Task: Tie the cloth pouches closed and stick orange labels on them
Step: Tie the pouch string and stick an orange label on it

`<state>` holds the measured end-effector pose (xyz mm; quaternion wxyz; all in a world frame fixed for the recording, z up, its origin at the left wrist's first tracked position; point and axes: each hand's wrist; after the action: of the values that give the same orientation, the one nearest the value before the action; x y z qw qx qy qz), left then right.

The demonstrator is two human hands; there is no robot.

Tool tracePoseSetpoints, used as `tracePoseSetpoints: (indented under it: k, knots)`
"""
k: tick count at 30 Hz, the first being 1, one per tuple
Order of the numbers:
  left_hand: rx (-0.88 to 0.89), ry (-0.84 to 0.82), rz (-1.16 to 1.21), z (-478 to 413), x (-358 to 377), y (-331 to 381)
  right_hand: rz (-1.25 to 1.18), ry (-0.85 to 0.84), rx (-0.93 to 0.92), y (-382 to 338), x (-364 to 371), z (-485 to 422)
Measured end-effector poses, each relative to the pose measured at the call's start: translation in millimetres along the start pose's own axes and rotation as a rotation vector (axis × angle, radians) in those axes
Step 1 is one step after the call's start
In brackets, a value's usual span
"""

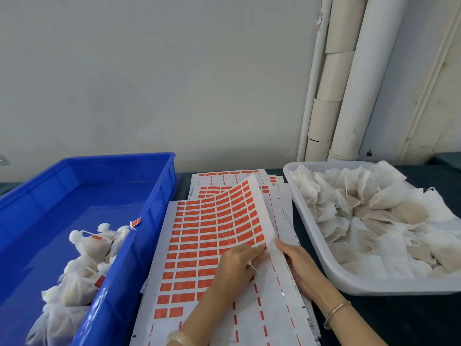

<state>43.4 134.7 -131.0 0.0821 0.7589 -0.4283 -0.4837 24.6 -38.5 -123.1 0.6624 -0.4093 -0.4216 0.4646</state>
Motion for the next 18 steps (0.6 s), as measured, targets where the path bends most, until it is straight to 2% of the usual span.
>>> tracePoseSetpoints:
  k: [8, 18]
  knots:
    - [-0.038, 0.009, -0.011, 0.3, 6.0, 1.2, -0.025, -0.096, 0.001, -1.1, -3.1, -0.6]
    - [0.060, 0.054, -0.052, 3.7, 8.5, -2.4, 0.049, -0.069, -0.032, 1.2, -4.8, 2.3]
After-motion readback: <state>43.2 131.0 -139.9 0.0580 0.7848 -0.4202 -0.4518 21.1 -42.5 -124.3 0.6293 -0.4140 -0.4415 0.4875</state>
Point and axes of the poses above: each hand's wrist, its own z-axis away from the middle knuckle, its own x-axis out of the palm, y = z × x, and after that the axes turned 11 degrees about y, right-handed
